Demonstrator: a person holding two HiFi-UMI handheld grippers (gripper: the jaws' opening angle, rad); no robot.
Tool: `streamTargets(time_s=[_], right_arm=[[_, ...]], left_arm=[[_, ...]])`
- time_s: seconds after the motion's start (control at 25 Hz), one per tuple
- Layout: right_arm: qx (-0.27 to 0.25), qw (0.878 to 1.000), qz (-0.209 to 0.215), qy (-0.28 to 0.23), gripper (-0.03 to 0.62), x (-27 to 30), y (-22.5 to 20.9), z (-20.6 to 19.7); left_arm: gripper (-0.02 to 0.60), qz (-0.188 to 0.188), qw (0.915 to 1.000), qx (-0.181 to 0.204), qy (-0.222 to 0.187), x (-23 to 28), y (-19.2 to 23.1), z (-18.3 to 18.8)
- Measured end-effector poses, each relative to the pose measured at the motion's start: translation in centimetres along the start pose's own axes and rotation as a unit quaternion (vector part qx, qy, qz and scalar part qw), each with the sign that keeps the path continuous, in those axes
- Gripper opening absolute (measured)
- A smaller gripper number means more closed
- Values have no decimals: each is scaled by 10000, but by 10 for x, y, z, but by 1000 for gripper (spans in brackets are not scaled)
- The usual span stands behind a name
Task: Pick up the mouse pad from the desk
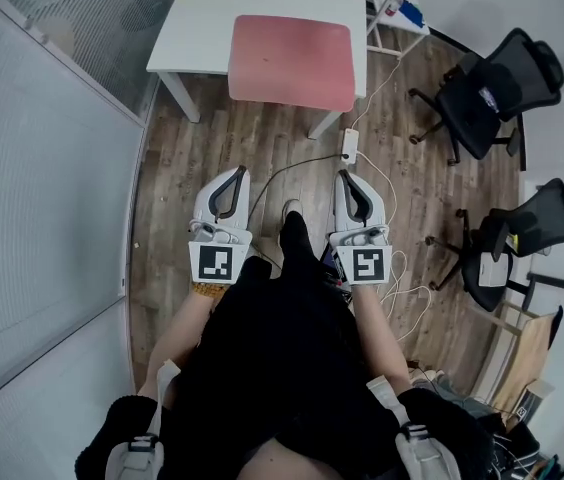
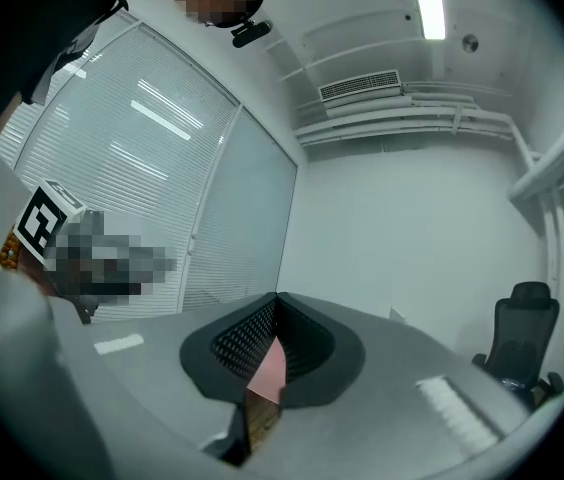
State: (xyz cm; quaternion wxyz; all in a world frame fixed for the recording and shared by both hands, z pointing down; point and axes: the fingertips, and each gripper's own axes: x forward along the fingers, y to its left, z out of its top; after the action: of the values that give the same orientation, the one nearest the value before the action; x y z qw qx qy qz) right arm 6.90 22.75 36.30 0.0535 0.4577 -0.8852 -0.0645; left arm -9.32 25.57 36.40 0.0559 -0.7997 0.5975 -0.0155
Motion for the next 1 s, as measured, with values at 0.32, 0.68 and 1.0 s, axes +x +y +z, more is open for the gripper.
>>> streamTargets(time_s=[0.32,0.68,1.0], right_arm=[[111,9999,-50,96,23,42,-41,-23],[275,9993,48,-247,22,95,-123,-30],[320,9991,290,18,21,131,-175,-60]], left_arm=[[0,53,9995,-66,293,47,7,-13],[0,63,9992,97,370,149,-15,-11],[0,18,9945,862,598,200,-28,-18]])
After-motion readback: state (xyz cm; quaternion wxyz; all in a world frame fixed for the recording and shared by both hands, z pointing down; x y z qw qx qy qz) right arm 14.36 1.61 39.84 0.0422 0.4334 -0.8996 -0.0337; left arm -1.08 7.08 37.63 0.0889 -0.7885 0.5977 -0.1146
